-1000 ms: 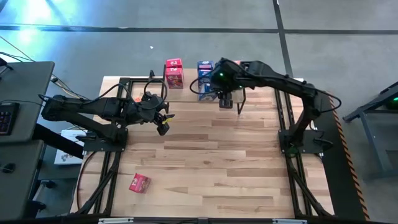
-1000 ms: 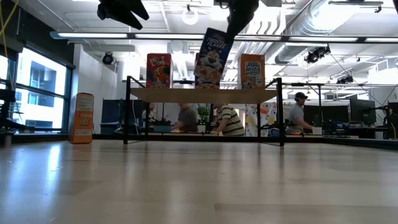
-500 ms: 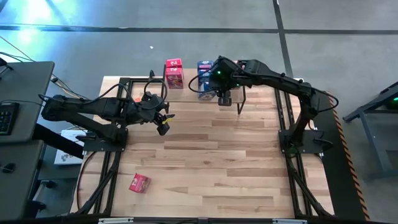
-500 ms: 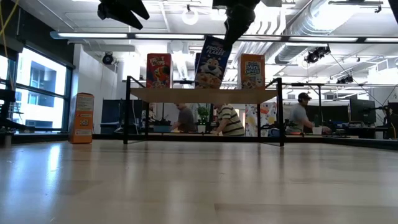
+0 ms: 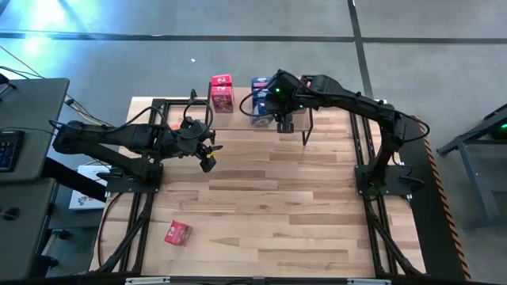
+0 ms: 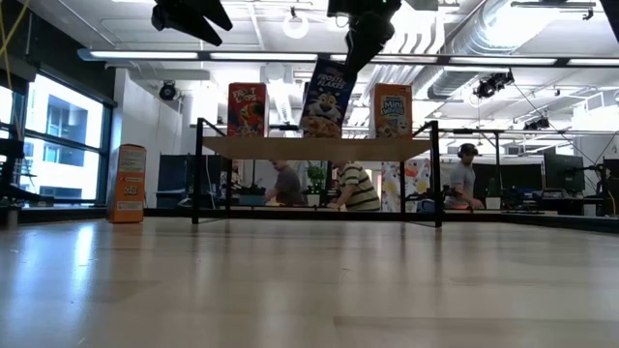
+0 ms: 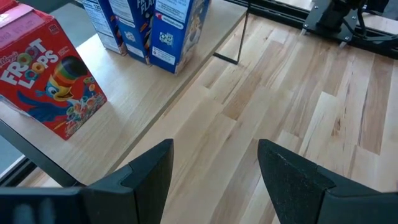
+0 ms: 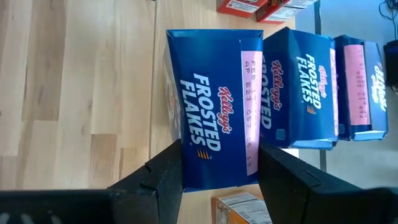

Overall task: Stack cereal on shelf
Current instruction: Put the blue cereal box on the shelf, then put the red cereal box on the shelf

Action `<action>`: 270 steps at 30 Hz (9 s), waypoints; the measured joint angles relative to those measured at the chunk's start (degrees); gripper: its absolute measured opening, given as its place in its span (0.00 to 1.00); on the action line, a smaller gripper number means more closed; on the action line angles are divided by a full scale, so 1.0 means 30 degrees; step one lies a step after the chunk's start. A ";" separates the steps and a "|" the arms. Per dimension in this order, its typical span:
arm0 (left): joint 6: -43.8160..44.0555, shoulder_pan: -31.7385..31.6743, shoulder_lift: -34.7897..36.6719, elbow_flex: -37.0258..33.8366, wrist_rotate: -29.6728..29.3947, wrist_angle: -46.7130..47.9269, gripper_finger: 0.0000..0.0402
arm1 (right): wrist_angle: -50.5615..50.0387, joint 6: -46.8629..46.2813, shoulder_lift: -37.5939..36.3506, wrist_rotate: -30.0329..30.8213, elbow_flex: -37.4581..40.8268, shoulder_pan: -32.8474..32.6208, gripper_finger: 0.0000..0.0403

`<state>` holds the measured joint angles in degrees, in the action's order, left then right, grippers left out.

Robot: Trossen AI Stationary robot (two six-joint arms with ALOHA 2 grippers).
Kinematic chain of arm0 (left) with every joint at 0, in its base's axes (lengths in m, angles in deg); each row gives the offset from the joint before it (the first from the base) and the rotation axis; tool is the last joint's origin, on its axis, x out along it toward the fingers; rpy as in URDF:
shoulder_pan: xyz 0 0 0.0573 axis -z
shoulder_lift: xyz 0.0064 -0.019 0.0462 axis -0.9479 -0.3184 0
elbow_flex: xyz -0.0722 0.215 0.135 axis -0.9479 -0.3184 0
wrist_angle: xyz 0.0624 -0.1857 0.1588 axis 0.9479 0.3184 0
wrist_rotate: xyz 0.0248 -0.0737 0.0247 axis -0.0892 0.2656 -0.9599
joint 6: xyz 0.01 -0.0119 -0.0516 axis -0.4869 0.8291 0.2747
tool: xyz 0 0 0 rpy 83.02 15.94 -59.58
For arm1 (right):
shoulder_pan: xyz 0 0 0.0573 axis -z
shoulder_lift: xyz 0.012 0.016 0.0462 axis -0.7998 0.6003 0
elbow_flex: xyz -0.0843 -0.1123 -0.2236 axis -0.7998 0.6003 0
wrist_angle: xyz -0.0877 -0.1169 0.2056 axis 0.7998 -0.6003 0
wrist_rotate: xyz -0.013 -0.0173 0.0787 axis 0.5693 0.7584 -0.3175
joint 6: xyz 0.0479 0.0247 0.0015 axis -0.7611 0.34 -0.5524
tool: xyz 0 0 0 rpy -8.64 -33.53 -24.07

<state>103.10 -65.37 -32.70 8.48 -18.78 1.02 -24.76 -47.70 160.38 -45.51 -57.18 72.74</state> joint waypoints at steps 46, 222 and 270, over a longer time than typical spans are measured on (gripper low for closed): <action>0.0000 -0.0007 0.0000 0.0000 0.0007 -0.0005 0.55 | 0.0270 -0.0009 0.0495 -0.0031 0.0007 0.0214 0.54; 0.1409 -0.0007 0.0000 -0.0002 0.0323 -0.0176 0.55 | 2.2187 -1.0870 -3.2866 -0.1093 3.6793 -0.2714 0.62; 2.9805 0.9377 -0.3024 0.0998 0.8537 0.7775 0.55 | 2.2169 -1.0870 -3.2530 -0.1078 3.6793 -0.2714 0.62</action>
<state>192.51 -37.23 -41.77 11.48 6.83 24.35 41.75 -80.31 62.79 -48.74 53.20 64.59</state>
